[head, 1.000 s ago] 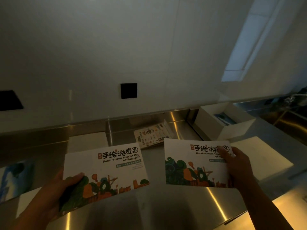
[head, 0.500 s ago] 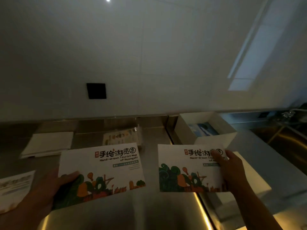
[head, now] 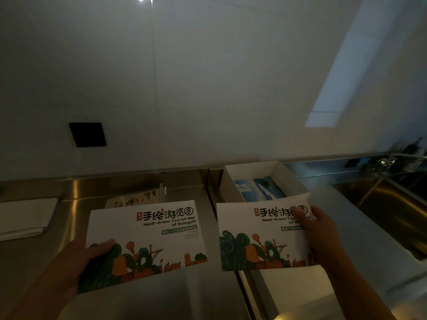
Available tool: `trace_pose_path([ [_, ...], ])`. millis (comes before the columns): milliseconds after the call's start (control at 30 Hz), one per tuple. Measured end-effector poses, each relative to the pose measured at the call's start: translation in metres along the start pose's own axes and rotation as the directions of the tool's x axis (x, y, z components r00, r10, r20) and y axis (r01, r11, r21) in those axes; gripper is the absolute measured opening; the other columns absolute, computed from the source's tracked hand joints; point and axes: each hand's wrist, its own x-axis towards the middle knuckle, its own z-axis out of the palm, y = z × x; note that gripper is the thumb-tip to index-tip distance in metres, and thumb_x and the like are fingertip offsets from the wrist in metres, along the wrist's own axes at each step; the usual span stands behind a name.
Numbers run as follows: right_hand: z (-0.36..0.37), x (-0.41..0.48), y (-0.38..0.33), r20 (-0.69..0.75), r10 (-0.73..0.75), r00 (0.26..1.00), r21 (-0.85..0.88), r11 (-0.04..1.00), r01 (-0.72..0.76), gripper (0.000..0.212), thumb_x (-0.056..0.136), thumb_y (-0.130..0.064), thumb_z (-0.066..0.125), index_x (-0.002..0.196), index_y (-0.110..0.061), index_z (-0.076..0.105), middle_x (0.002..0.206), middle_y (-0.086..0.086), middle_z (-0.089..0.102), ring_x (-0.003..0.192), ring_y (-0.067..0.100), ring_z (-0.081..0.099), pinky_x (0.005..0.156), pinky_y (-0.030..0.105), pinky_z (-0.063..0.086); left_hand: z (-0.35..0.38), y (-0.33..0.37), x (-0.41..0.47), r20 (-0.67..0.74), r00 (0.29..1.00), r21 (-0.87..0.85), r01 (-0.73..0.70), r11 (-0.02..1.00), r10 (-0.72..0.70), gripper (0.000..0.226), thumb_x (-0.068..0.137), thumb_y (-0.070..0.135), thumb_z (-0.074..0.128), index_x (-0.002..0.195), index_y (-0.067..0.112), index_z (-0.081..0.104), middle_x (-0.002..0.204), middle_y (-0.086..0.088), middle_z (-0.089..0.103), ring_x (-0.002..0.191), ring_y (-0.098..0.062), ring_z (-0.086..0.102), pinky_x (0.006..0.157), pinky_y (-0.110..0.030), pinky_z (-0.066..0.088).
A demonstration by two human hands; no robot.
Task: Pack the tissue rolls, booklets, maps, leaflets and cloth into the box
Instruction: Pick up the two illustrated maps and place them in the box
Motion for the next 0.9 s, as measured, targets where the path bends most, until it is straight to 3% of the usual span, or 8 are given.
trace_pose_path([
  [167, -0.026, 0.032, 0.002, -0.059, 0.002, 0.998, -0.045, 0.999, -0.005, 0.007, 0.087, -0.03, 0.061, 0.085, -0.024, 0.058, 0.077, 0.009, 0.072, 0.056, 0.019, 0.072, 0.045, 0.028, 0.055, 0.039, 0.011, 0.016, 0.008, 1.0, -0.019, 0.028, 0.999, -0.028, 0.046, 0.057, 0.014, 0.071, 0.098, 0.003, 0.055, 0.054, -0.006, 0.071, 0.044, -0.022, 0.068, 0.038, -0.028, 0.051],
  [300, -0.044, 0.064, 0.01, -0.079, -0.001, 0.997, -0.059, 0.998, -0.003, 0.008, 0.086, -0.033, 0.062, 0.085, -0.026, 0.057, 0.077, 0.01, 0.073, 0.057, 0.021, 0.072, 0.051, 0.034, 0.058, 0.073, 0.019, 0.022, 0.005, 0.999, -0.016, -0.044, 0.999, 0.044, 0.042, 0.056, 0.013, 0.073, 0.096, 0.017, 0.06, 0.067, -0.007, 0.075, 0.059, -0.028, 0.072, 0.046, -0.033, 0.056],
  [467, -0.063, 0.116, 0.025, -0.021, 0.022, 1.0, -0.044, 0.999, -0.023, 0.008, 0.088, -0.031, 0.06, 0.086, -0.024, 0.057, 0.079, 0.011, 0.072, 0.055, 0.019, 0.072, 0.046, 0.029, 0.054, 0.125, 0.018, 0.029, -0.058, 0.992, -0.002, -0.114, 0.993, 0.114, 0.029, 0.073, 0.006, 0.07, 0.094, 0.024, 0.061, 0.092, -0.012, 0.071, 0.082, -0.033, 0.068, 0.062, -0.036, 0.053],
  [600, -0.082, 0.169, 0.032, 0.044, 0.001, 0.999, -0.067, 0.998, 0.002, 0.008, 0.088, -0.029, 0.06, 0.086, -0.022, 0.057, 0.077, 0.01, 0.071, 0.051, 0.015, 0.071, 0.04, 0.022, 0.051, 0.172, 0.011, 0.037, -0.1, 0.992, -0.02, -0.078, 0.997, 0.075, 0.046, 0.071, 0.009, 0.071, 0.115, 0.012, 0.059, 0.105, -0.021, 0.07, 0.091, -0.04, 0.067, 0.072, -0.043, 0.055],
  [767, -0.111, 0.244, 0.035, 0.142, -0.023, 0.99, -0.053, 0.998, 0.03, 0.01, 0.088, -0.029, 0.06, 0.086, -0.019, 0.058, 0.078, 0.011, 0.072, 0.057, 0.017, 0.072, 0.047, 0.029, 0.055, 0.236, 0.008, 0.049, -0.168, 0.983, -0.049, -0.085, 0.995, 0.076, 0.054, 0.061, 0.016, 0.073, 0.114, 0.02, 0.06, 0.108, -0.017, 0.07, 0.096, -0.04, 0.067, 0.088, -0.053, 0.051],
  [900, -0.119, 0.298, 0.035, 0.176, 0.015, 0.984, -0.017, 1.0, -0.012, 0.011, 0.088, -0.027, 0.061, 0.086, -0.017, 0.057, 0.079, 0.01, 0.071, 0.054, 0.014, 0.071, 0.042, 0.022, 0.053, 0.27, 0.011, 0.061, -0.216, 0.972, -0.108, -0.118, 0.987, 0.093, 0.059, 0.064, 0.016, 0.07, 0.122, 0.016, 0.057, 0.118, -0.018, 0.066, 0.105, -0.04, 0.063, 0.096, -0.058, 0.045],
])
